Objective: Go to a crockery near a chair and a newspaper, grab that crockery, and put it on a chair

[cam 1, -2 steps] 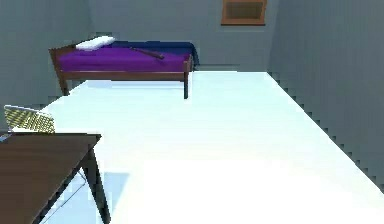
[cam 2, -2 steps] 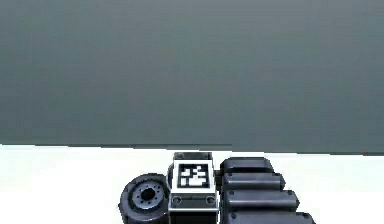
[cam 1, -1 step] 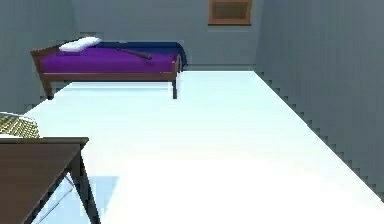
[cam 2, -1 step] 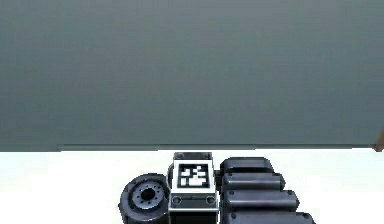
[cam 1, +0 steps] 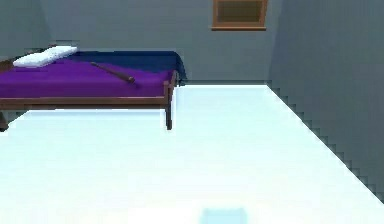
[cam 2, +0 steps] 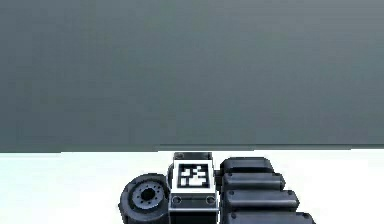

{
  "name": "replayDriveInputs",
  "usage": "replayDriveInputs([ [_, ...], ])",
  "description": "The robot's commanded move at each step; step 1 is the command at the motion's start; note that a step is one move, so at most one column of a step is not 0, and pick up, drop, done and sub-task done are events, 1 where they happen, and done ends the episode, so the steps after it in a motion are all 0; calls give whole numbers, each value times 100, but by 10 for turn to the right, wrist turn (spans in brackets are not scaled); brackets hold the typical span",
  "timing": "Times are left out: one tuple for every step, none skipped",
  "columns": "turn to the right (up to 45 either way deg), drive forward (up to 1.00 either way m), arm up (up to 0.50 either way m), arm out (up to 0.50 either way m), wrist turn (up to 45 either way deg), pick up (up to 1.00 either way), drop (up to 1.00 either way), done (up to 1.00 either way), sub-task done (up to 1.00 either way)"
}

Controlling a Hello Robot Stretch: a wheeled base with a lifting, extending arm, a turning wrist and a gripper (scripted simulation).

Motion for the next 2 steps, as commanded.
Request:
replayDriveInputs([
  [30,0,0,0,0,0,0,0,0],
  [0,25,0,0,0,0,0,0,0],
])
